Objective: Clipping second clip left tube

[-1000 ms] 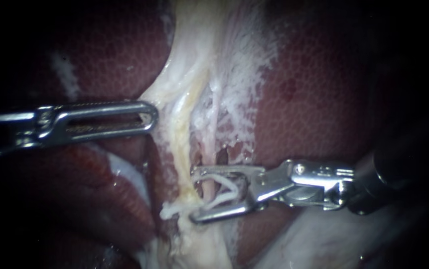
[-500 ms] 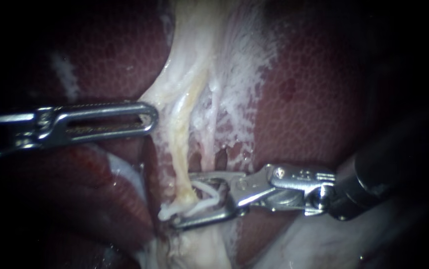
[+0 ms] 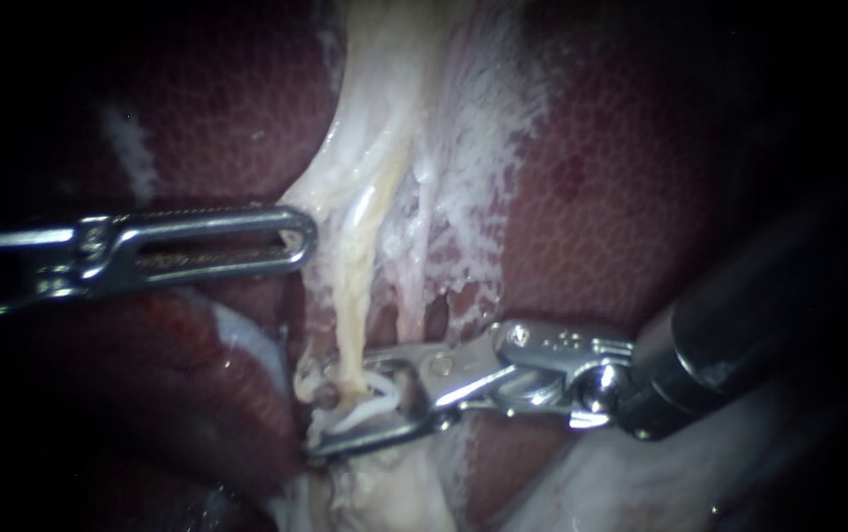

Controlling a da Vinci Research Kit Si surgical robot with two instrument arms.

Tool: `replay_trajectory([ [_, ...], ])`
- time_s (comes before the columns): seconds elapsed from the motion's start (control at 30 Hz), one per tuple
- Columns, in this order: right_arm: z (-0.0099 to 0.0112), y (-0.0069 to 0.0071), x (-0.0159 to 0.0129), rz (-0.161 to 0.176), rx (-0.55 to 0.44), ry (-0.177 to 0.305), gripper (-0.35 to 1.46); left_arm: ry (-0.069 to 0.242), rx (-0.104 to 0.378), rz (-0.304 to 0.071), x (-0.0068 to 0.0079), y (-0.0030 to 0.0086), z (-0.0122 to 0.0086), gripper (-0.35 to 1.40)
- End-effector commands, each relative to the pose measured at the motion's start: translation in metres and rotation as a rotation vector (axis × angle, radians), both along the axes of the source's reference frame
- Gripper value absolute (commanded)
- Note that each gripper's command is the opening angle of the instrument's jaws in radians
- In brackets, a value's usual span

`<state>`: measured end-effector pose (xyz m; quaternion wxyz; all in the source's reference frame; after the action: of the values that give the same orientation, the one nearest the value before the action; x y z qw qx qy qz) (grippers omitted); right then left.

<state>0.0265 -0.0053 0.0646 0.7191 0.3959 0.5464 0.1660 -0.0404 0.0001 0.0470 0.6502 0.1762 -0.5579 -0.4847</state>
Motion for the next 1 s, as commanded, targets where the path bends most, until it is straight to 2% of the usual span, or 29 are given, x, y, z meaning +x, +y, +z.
replay_trajectory([
  [0.03,0.0001,0.0001,-0.0001,0.0,-0.002,0.0,0.5,0.0,0.0,0.0,0.0,0.0,0.0,-0.35],
  [0.27,0.0007,0.0005,-0.0001,0.006,0.008,-0.007,0.49,0.0,0.0,0.0,-0.0001,-0.0001,0.0001,-0.35],
  [0.37,0.0012,0.0004,-0.0001,0.009,0.049,-0.027,0.41,0.0,-0.001,0.0,-0.0001,-0.0001,0.0001,-0.35],
  [0.47,0.0018,0.0002,-0.0001,0.013,0.114,-0.063,0.11,0.0,-0.001,0.0,-0.0001,-0.0001,0.0001,-0.35],
  [0.53,0.0022,0.0001,-0.0001,0.0,0.117,-0.093,-0.16,0.0,-0.001,0.0,-0.0001,-0.0001,0.0001,-0.35],
  [0.6,0.0026,0.0003,-0.0002,-0.013,0.111,-0.115,-0.32,0.0,-0.001,0.0,-0.0001,-0.0001,0.0001,-0.35],
  [1.0,0.0029,0.0006,-0.0003,-0.015,0.11,-0.118,-0.35,0.0,-0.001,0.0,-0.0001,-0.0001,0.0001,-0.35],
])
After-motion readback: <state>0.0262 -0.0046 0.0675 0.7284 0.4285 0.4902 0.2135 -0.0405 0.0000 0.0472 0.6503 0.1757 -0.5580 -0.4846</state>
